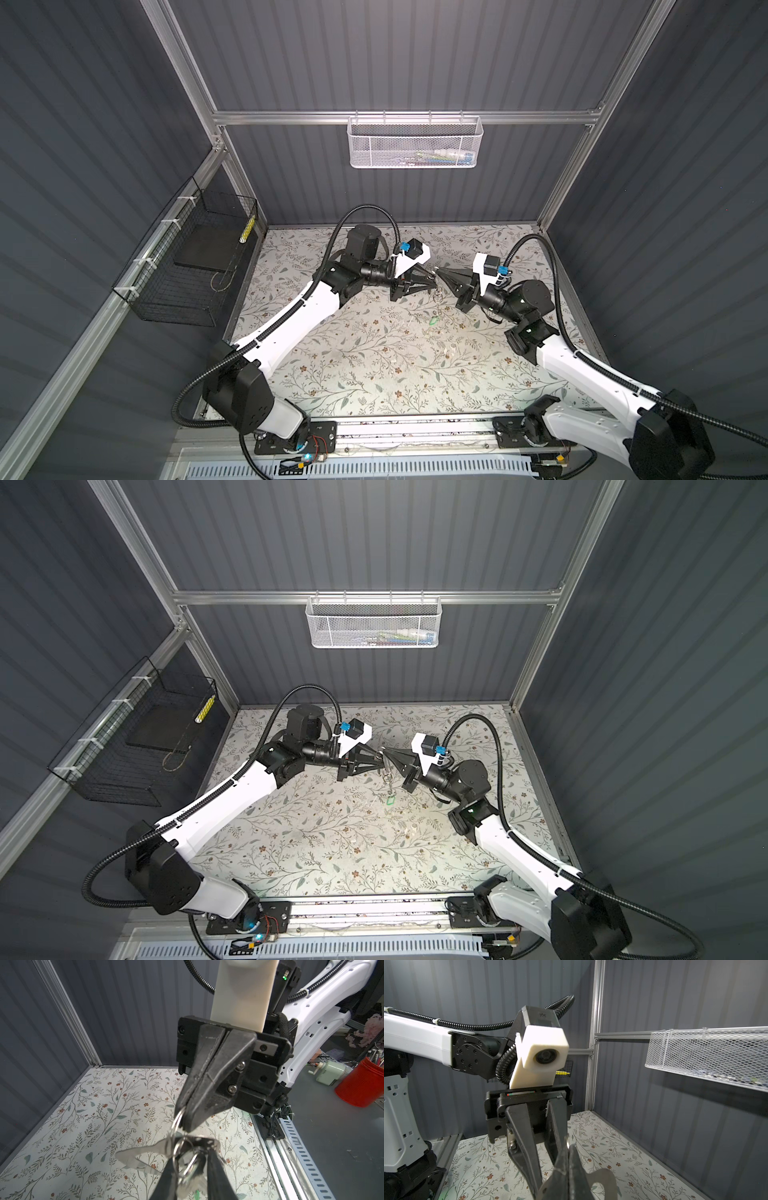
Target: Put the keys on the keyring
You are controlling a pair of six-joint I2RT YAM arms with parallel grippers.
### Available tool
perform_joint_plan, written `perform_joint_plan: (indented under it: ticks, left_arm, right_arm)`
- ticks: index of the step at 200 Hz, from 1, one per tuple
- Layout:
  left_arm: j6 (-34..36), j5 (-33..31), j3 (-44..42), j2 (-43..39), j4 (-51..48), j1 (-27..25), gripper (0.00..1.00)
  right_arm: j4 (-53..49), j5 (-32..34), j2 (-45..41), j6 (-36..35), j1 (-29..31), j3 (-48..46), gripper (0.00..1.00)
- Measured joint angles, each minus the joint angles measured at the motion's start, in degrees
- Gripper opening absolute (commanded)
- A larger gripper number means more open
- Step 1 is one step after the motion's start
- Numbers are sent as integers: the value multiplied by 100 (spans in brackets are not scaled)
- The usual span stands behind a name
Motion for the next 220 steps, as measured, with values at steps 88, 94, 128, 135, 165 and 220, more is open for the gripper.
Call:
perform_joint_plan:
  ticks: [88, 94, 128, 135, 165, 220]
  left_arm:
    - [28, 514, 409, 352, -260, 2, 0]
    - [28, 549, 417, 363, -260, 2, 2]
    - [17, 651, 463, 424, -267, 11, 33]
    - [13, 610, 463, 424, -286, 0, 38]
    - [107, 72, 339, 262, -354, 0, 49]
    - [470, -1154, 37, -568, -592, 17, 50]
  right_arm:
    - [111, 4, 4, 57, -9, 0, 0]
    - [118, 0, 4, 63, -9, 0, 0]
    - [138, -28, 4, 87, -9, 0, 0]
    - [140, -33, 4, 85, -4, 0, 0]
    - [138, -48, -31, 59, -9, 0, 0]
    - [140, -170, -114, 52, -37, -2, 0]
